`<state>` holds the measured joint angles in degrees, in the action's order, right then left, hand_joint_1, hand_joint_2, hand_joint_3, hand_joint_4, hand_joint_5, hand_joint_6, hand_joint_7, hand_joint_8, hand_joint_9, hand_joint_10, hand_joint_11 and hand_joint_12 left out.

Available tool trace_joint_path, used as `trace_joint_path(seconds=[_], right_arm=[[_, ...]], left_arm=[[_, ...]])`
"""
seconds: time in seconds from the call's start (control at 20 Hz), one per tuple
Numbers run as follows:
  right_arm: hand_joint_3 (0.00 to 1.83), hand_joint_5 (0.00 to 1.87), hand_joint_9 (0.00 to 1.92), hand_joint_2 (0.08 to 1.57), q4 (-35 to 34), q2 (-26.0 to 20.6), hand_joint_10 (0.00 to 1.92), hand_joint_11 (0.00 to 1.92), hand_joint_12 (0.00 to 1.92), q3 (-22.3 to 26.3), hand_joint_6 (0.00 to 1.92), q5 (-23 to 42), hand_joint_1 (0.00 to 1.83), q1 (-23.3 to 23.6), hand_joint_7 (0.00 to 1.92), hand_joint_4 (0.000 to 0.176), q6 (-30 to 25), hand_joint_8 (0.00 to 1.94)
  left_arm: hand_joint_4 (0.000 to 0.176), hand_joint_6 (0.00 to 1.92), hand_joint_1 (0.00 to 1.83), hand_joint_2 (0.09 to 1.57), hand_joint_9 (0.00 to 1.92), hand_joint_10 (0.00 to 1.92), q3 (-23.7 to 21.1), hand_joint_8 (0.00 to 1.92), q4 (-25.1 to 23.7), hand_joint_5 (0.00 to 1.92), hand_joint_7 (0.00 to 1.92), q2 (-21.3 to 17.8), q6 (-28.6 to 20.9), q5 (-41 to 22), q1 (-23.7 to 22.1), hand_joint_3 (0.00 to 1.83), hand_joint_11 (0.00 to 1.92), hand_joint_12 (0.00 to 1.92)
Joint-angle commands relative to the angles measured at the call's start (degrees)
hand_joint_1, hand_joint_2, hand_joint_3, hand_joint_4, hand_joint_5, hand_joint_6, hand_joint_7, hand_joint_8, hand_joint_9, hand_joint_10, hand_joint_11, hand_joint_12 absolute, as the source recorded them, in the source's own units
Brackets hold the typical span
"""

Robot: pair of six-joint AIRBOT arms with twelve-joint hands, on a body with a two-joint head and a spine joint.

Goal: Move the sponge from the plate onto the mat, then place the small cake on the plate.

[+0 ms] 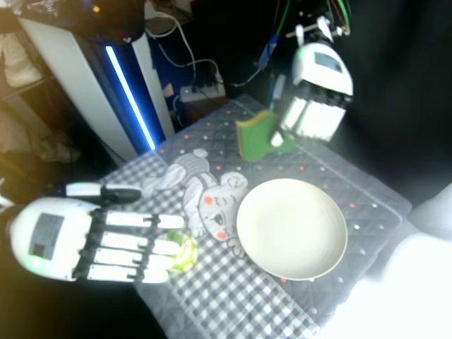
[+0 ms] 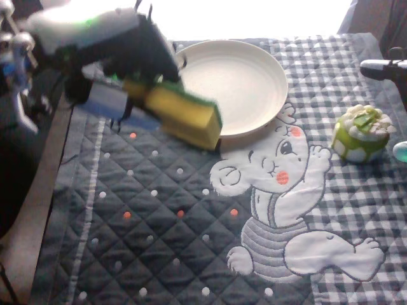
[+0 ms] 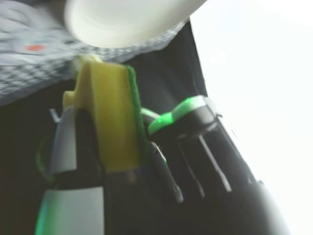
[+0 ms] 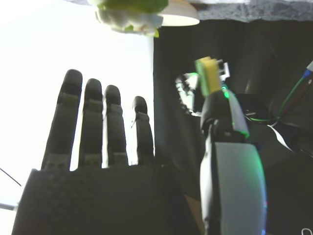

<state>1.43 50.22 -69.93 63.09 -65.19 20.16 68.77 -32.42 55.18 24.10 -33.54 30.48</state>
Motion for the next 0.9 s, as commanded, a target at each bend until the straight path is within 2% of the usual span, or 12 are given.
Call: trace_joint_path(seconds=[0.0, 0.1, 0.2, 0.35, 0.4, 0.45, 0.5, 0.55, 0.7, 0.75, 0.8, 0.85], right_arm=[[0.00, 0.25, 0.36, 1.08, -2.2, -0.3, 0.01, 0.39, 0.02, -0.3, 0.00, 6.6, 0.58, 0.6, 0.33, 0.111, -0.6, 0.00], [0.00, 0.27, 0.35, 1.08, -2.2, -0.3, 0.00, 0.38, 0.02, -0.4, 0.01, 6.8, 0.63, 0.6, 0.33, 0.085, -0.6, 0.00], [0.00, 0.28, 0.32, 1.08, -2.3, -0.3, 0.00, 0.34, 0.00, -0.5, 0.00, 6.9, 0.70, 0.6, 0.31, 0.092, -0.6, 0.00], [0.00, 0.29, 0.35, 1.09, -2.5, -0.3, 0.01, 0.40, 0.03, -0.6, 0.01, 7.0, 0.76, 0.6, 0.33, 0.064, -0.6, 0.01], [0.00, 0.30, 0.37, 1.09, -2.5, -0.3, 0.02, 0.43, 0.04, -0.7, 0.01, 7.1, 0.79, 0.7, 0.34, 0.079, -0.6, 0.01], [0.00, 0.30, 0.39, 1.09, -2.5, -0.3, 0.02, 0.45, 0.05, -0.7, 0.01, 7.2, 0.81, 0.8, 0.35, 0.080, -0.6, 0.01], [0.00, 0.31, 0.39, 1.08, -2.5, -0.2, 0.01, 0.44, 0.04, -0.7, 0.01, 7.3, 0.81, 0.9, 0.36, 0.079, -0.6, 0.01], [0.00, 0.32, 0.38, 1.07, -2.5, -0.2, 0.01, 0.44, 0.04, -0.8, 0.01, 7.4, 0.80, 1.1, 0.35, 0.074, -0.6, 0.01], [0.00, 0.30, 0.37, 1.08, -2.6, -0.4, 0.00, 0.46, 0.05, -1.1, 0.00, 7.5, 0.69, 1.3, 0.35, 0.103, -0.6, 0.00], [0.00, 0.29, 0.36, 1.08, -2.6, -0.4, 0.00, 0.44, 0.04, -1.2, 0.00, 7.6, 0.66, 1.4, 0.33, 0.118, -0.6, 0.00], [0.00, 0.27, 0.31, 1.08, -2.7, -0.4, 0.00, 0.39, 0.02, -1.3, 0.00, 7.7, 0.63, 1.6, 0.30, 0.114, -0.6, 0.00], [0.00, 0.25, 0.27, 1.08, -2.7, -0.4, 0.00, 0.35, 0.00, -1.5, 0.00, 8.0, 0.62, 2.2, 0.27, 0.105, -0.6, 0.00]], left_arm=[[0.000, 0.10, 1.22, 0.96, 1.08, 1.89, -0.2, 1.80, 1.0, 1.46, 0.99, -0.2, -2.0, -5.0, 0.6, 0.00, 1.12, 1.92], [0.000, 0.05, 1.22, 0.96, 1.15, 1.79, -0.6, 1.67, 1.2, 1.48, 1.01, -0.1, -5.0, -5.2, 4.5, 0.00, 1.18, 1.84], [0.000, 0.04, 1.23, 0.97, 1.14, 1.72, -0.9, 1.54, 1.2, 1.48, 1.01, 0.6, -5.8, -4.7, 7.5, 0.00, 1.20, 1.78], [0.000, 0.03, 1.23, 0.96, 1.06, 1.76, -1.3, 1.51, 1.6, 1.49, 0.95, 1.1, -5.8, -3.6, 10.2, 0.00, 1.13, 1.83], [0.000, 0.02, 1.27, 1.04, 0.98, 1.44, -1.4, 1.25, 1.9, 1.36, 1.00, 1.2, -5.4, -3.0, 10.9, 0.01, 1.01, 1.63], [0.000, 0.00, 1.27, 0.93, 0.95, 1.01, -1.4, 0.66, 2.4, 1.11, 0.97, 1.3, -5.0, -2.7, 11.2, 0.00, 0.86, 1.39], [0.000, 0.00, 1.17, 0.87, 0.95, 0.81, -1.3, 0.33, 2.7, 1.00, 1.01, 1.5, -5.0, -2.5, 11.4, 0.00, 0.78, 1.28], [0.000, 0.00, 1.13, 0.85, 0.91, 0.84, -1.2, 0.22, 2.8, 0.96, 1.03, 1.7, -5.0, -2.8, 11.4, 0.00, 0.72, 1.30], [0.000, 0.00, 1.05, 0.83, 0.71, 1.20, -1.0, 0.20, 3.2, 0.85, 0.98, 1.7, -4.6, -4.1, 10.3, 0.00, 0.55, 1.56], [0.000, 0.00, 1.02, 0.82, 0.64, 1.10, -1.3, 0.17, 4.2, 0.79, 0.90, 1.3, -3.4, -4.9, 9.8, 0.00, 0.48, 1.53], [0.000, 0.00, 0.92, 0.82, 0.52, 0.89, -1.6, 0.08, 5.1, 0.59, 0.73, 0.9, -2.2, -5.5, 9.4, 0.00, 0.37, 1.39], [0.030, 0.00, 0.87, 0.82, 0.45, 0.71, -2.1, 0.02, 6.6, 0.47, 0.61, 0.4, -0.1, -6.7, 8.8, 0.00, 0.24, 1.36]])
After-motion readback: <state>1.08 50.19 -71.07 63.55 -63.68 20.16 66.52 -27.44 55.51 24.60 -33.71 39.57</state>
